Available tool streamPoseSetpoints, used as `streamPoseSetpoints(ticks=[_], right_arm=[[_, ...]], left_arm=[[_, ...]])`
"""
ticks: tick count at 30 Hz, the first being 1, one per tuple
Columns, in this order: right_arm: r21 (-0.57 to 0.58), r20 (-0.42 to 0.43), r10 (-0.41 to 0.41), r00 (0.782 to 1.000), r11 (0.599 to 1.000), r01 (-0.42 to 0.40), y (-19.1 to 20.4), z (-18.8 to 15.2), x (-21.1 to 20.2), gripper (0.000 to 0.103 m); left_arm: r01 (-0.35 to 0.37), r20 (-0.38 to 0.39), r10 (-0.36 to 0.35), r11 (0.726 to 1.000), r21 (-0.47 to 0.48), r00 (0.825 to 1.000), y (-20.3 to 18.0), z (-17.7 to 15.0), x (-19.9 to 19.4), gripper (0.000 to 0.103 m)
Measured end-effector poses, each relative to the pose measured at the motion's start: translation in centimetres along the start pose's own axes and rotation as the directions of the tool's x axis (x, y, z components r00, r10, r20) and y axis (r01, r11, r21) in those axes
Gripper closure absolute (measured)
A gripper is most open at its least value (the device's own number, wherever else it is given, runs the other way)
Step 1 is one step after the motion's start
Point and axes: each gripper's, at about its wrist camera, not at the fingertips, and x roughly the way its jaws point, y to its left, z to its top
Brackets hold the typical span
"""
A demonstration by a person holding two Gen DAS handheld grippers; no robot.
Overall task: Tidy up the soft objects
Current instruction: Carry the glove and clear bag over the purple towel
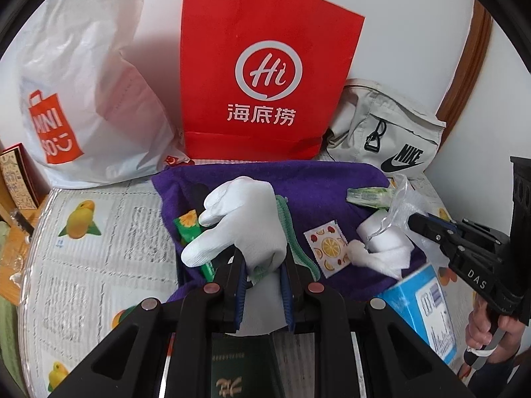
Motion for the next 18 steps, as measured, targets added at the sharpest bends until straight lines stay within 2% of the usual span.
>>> streamPoseSetpoints(ticks=[11, 18], right_arm=[[0.051, -0.05, 0.002, 0.999, 0.999, 0.0, -1.8, 0.2, 4.0, 0.095], [0.027, -0.085, -0.002, 0.996, 1.0, 0.004, -1.5, 0.8, 6.0, 0.09]], left_arm=[[0.016, -0.048, -0.016, 1.0, 0.008, 0.999, -0.3, 1.3, 4.5, 0.085], [0.009, -0.078, -0.007, 1.0, 0.028, 0.997, -0.5, 1.8, 5.9, 0.082]])
